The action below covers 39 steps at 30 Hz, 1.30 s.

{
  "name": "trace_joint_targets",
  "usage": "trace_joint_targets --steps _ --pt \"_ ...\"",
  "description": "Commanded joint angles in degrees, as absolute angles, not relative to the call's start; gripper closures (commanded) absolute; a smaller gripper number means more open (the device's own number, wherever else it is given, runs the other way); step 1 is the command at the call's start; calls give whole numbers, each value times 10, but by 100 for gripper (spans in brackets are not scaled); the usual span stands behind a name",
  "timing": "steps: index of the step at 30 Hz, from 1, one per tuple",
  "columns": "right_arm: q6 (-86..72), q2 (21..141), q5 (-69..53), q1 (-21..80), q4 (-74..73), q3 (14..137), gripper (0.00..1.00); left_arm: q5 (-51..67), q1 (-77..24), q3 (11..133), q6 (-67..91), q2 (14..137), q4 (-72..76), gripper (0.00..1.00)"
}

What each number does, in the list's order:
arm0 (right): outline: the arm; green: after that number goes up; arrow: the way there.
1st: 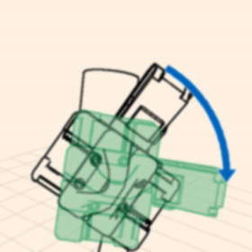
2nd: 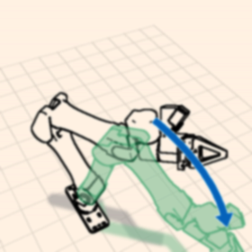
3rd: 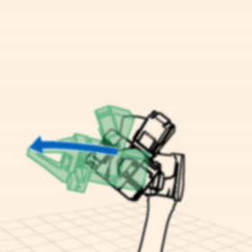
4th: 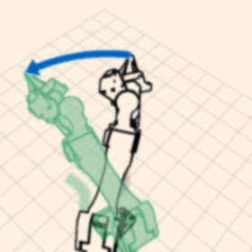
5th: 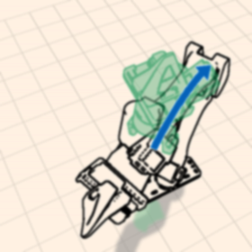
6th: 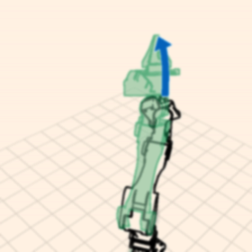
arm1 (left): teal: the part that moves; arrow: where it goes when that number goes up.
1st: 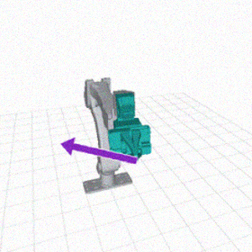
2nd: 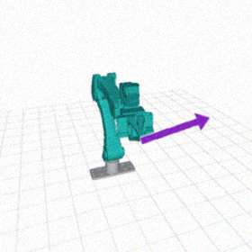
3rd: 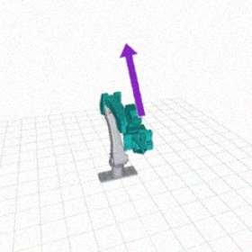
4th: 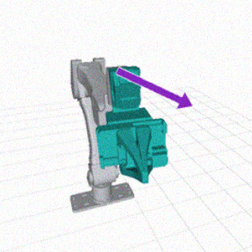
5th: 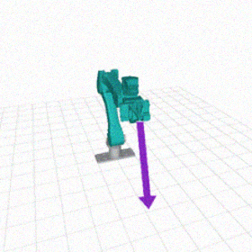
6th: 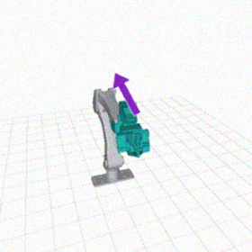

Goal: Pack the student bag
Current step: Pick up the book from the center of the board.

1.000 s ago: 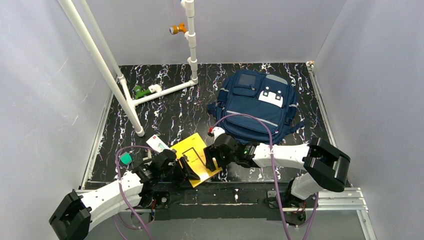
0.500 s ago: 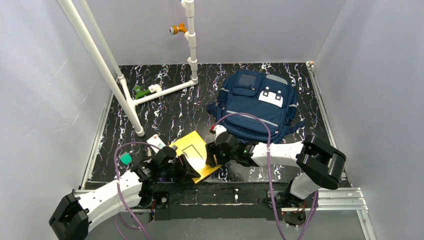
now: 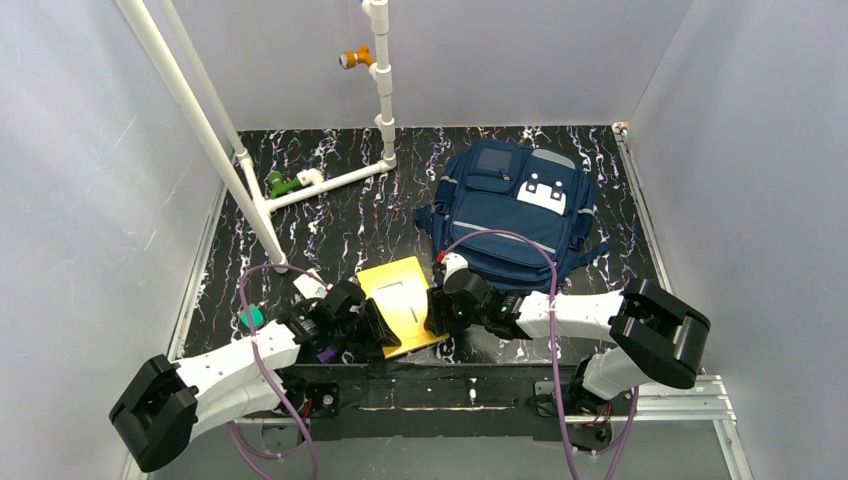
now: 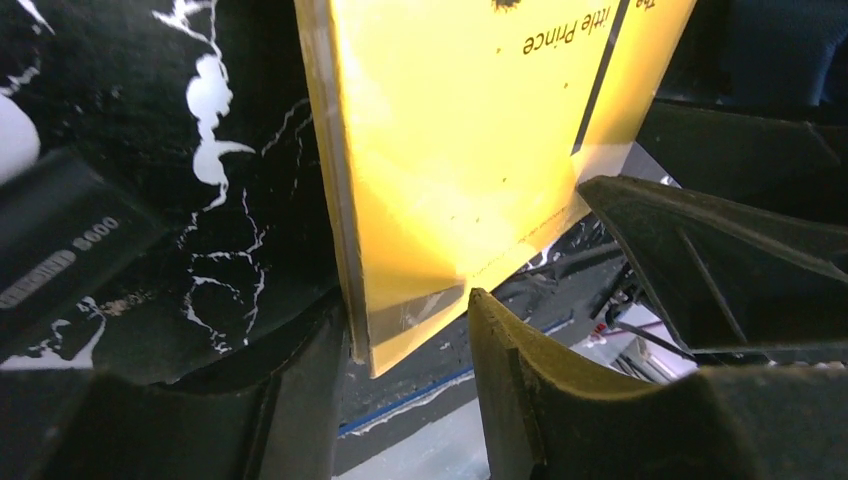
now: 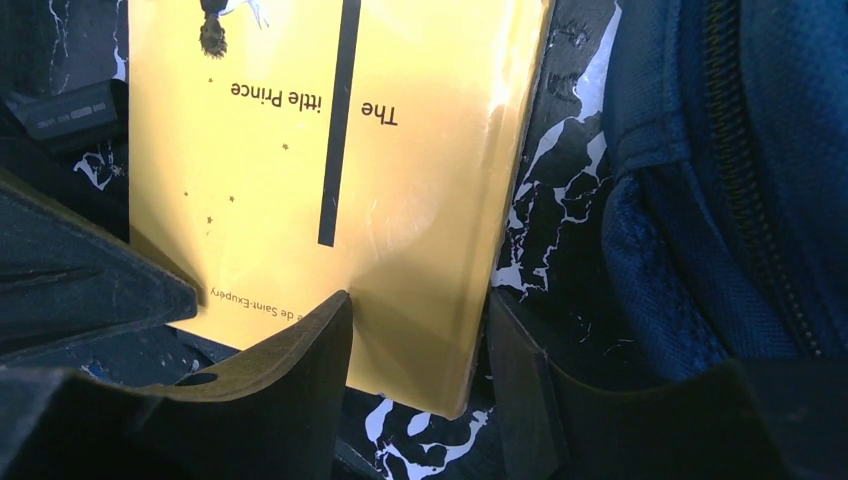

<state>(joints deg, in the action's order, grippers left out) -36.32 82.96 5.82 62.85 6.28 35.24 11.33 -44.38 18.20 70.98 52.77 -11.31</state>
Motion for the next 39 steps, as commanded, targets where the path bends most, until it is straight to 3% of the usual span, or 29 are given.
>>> trace_joint_targets --steps 1,7,26,33,39 --pt "-411 834 -65 652 145 335 56 87 -442 253 691 541 23 58" --pt "-412 844 -78 652 155 338 59 55 -453 273 674 529 32 67" --pt "-411 847 -78 652 159 334 59 24 -472 289 704 472 44 67" --pt "-412 838 -74 652 161 325 59 8 -484 287 709 456 42 74" --pt "-411 816 -71 650 160 314 48 -6 -493 289 695 430 43 76"
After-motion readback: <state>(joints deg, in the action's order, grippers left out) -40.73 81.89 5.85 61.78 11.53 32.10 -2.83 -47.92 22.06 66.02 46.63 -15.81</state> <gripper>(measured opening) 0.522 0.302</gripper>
